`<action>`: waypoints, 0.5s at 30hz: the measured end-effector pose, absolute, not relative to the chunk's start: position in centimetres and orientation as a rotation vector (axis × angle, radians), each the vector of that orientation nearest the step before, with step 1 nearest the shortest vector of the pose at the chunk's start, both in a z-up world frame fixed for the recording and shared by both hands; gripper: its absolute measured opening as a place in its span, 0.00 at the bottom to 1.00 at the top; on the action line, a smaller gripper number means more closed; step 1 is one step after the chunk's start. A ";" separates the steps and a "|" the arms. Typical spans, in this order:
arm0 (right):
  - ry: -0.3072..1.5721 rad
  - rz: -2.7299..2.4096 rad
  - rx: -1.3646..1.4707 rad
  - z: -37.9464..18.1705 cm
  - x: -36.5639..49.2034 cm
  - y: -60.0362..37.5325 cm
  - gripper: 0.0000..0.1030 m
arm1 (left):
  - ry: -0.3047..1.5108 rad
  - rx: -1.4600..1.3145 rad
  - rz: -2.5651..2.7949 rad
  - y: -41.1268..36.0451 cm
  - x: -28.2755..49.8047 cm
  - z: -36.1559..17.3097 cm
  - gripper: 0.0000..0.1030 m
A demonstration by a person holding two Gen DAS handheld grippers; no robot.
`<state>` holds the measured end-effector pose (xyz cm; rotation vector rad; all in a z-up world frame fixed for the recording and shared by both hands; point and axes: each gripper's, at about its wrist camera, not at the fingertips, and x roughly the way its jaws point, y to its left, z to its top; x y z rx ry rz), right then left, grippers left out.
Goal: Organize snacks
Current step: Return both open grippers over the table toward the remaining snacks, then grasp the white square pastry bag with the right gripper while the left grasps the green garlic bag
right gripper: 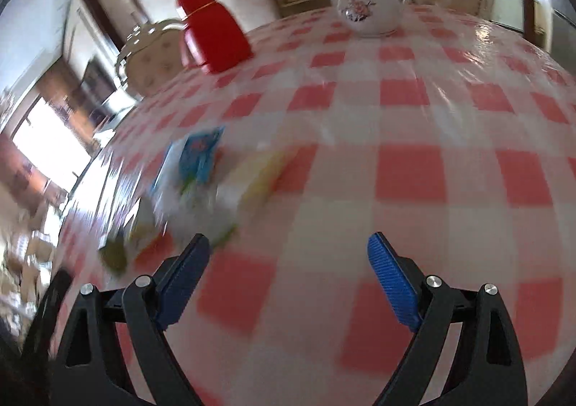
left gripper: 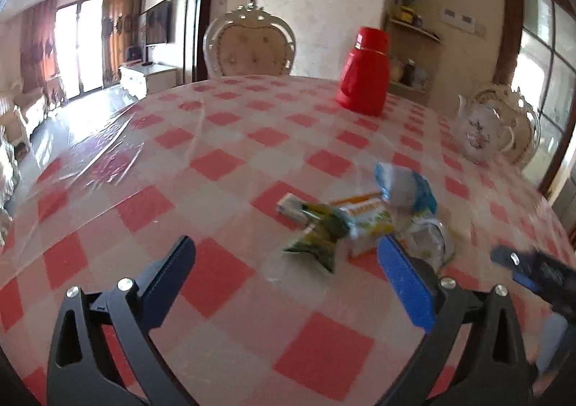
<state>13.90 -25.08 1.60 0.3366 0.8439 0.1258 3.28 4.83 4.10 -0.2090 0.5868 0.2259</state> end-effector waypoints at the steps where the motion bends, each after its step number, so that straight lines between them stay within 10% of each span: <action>1: 0.843 0.107 0.335 1.6 15.0 -24.7 0.85 | 0.576 -0.241 0.232 5.6 3.2 4.3 0.98; 10: 0.947 -0.024 0.103 0.4 21.9 -19.2 0.83 | 0.611 -0.229 0.213 6.0 4.0 3.9 0.98; 15: 0.912 0.007 0.026 0.6 19.3 -20.5 0.45 | 0.631 -0.240 0.203 6.2 4.3 3.5 0.98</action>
